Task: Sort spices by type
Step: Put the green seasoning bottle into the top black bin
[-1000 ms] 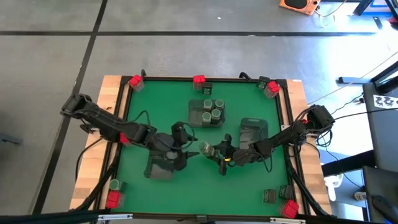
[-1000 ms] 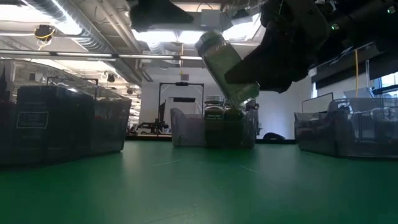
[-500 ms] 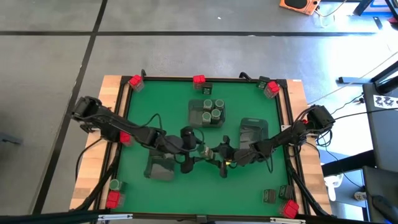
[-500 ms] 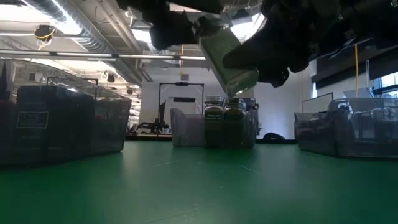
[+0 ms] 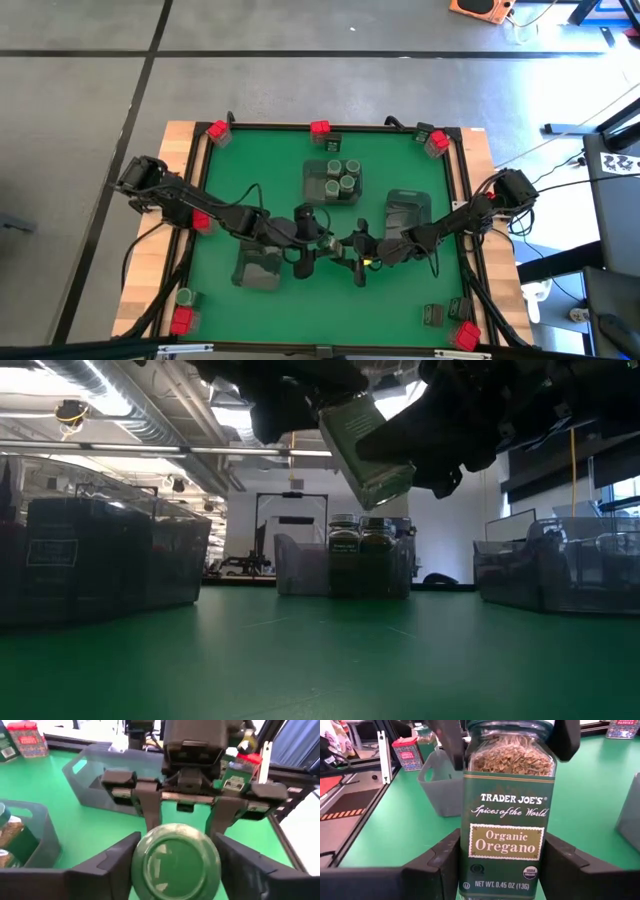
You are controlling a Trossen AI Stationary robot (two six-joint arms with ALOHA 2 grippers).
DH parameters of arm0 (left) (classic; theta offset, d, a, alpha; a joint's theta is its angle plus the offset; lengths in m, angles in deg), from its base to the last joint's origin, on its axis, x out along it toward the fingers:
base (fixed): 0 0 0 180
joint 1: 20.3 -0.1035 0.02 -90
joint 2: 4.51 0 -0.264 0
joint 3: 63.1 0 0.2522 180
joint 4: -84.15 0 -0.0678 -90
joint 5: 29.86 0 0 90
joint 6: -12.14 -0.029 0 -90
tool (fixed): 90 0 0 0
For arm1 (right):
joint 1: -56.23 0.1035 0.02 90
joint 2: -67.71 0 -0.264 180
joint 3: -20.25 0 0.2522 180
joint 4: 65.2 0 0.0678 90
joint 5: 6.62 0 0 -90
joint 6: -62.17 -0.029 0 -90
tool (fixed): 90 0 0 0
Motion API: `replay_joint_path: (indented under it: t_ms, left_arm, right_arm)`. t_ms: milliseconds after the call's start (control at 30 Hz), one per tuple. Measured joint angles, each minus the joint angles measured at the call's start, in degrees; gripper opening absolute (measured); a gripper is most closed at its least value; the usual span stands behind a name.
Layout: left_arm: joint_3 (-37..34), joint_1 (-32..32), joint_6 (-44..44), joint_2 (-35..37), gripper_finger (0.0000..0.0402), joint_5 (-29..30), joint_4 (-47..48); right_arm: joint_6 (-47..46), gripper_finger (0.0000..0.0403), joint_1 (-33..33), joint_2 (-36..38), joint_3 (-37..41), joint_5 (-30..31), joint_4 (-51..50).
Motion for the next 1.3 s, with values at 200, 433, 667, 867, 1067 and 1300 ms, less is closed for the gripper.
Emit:
replay_joint_path:
  t_ms: [200,433,667,867,1067,1300]
  left_arm:
    - [0.15,-0.58,0.15,-0.45,0.0195,-2.3,-0.05]
    - [0.12,-1.18,-0.06,-0.67,0.0205,-2.07,-0.7]
    - [-0.04,-1.21,-0.09,-0.44,0.0196,-1.08,0.88]
    - [-0.04,-1.22,-0.12,4.23,0.0201,-0.13,4.86]
    - [-0.02,-1.51,-1.51,10.32,0.0198,5.68,11.07]
    - [-0.02,-4.58,-1.17,13.49,0.0201,13.93,15.28]
  right_arm:
    - [1.43,0.0212,-0.01,-0.04,0.04,-0.51,0.17]
    - [0.53,0.0225,-0.04,-0.04,0.04,0.81,0.17]
    - [-1.02,0.0302,-0.04,0.17,-0.02,1.25,-0.12]
    - [-0.73,0.0337,-0.02,4.55,-0.02,0.54,-9.76]
    - [-1.49,0.0341,0.0,8.24,-0.03,0.58,-17.34]
    - [-2.2,0.0342,-0.04,7.19,-0.02,1.54,-19.18]
